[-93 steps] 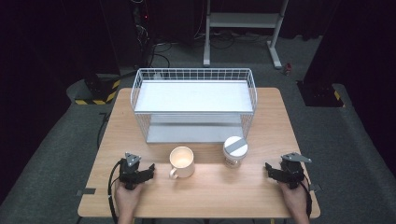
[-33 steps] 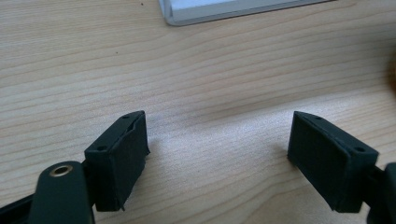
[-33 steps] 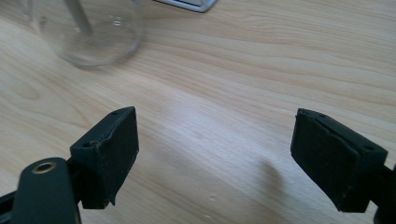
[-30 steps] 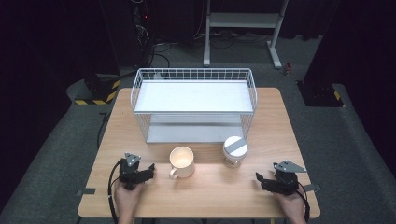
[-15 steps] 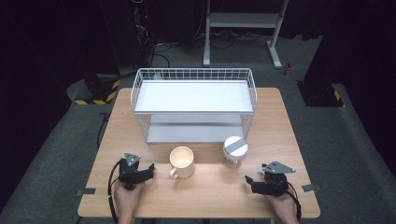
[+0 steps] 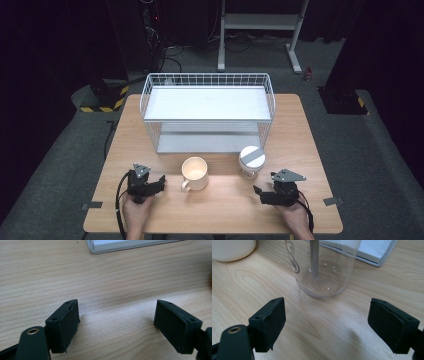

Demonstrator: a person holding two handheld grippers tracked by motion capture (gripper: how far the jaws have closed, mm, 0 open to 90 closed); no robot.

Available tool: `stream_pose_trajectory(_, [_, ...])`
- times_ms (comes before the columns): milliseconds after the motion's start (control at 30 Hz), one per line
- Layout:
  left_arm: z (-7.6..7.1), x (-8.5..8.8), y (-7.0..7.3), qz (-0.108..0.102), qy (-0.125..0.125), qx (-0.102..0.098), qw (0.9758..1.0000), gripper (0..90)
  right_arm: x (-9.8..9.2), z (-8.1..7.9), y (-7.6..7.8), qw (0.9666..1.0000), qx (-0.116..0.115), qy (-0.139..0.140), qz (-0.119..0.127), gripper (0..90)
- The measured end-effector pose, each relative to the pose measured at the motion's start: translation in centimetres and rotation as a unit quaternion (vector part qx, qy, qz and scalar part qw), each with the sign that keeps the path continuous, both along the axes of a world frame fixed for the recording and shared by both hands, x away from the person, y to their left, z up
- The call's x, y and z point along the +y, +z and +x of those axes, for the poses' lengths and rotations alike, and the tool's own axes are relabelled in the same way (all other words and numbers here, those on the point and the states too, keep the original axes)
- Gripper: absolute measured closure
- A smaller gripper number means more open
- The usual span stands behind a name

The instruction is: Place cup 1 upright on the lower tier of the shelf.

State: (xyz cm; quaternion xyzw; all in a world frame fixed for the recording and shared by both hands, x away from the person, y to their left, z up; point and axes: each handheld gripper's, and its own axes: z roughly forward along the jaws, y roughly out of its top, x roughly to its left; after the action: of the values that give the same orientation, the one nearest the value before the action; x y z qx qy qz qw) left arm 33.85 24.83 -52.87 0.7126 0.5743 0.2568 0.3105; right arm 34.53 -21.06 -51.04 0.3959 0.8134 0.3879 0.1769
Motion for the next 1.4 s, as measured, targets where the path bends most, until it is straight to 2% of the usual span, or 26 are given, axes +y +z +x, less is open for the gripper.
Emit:
stream_pose_trajectory(467, [0.0, 0.0, 0.0, -0.001, 0.001, 0.000, 1.0000, 20.4, 1.9, 1.4, 0.4, 0.9999, -0.008, 0.007, -0.008, 14.5])
stream_pose_trajectory(767, [0.0, 0.0, 0.0, -0.001, 0.001, 0.000, 1.0000, 20.4, 2.7, 2.3, 0.1, 0.9999, -0.008, -0.005, -0.003, 14.6])
stream_pose_trajectory(1000, [0.0, 0.0, 0.0, -0.001, 0.001, 0.000, 1.0000, 20.4, 3.4, 3.3, 0.5, 0.9997, -0.019, -0.013, -0.001, 14.6])
stream_pose_trajectory(1267, [0.0, 0.0, 0.0, -0.001, 0.001, 0.000, 1.0000, 20.4, 4.0, 3.8, 0.3, 0.9996, -0.021, -0.016, 0.005, 15.5])
stream_pose_trajectory(1400, [0.0, 0.0, 0.0, -0.001, 0.002, 0.000, 1.0000, 20.4, 4.1, 4.0, 0.1, 0.9997, -0.021, -0.015, 0.000, 17.1])
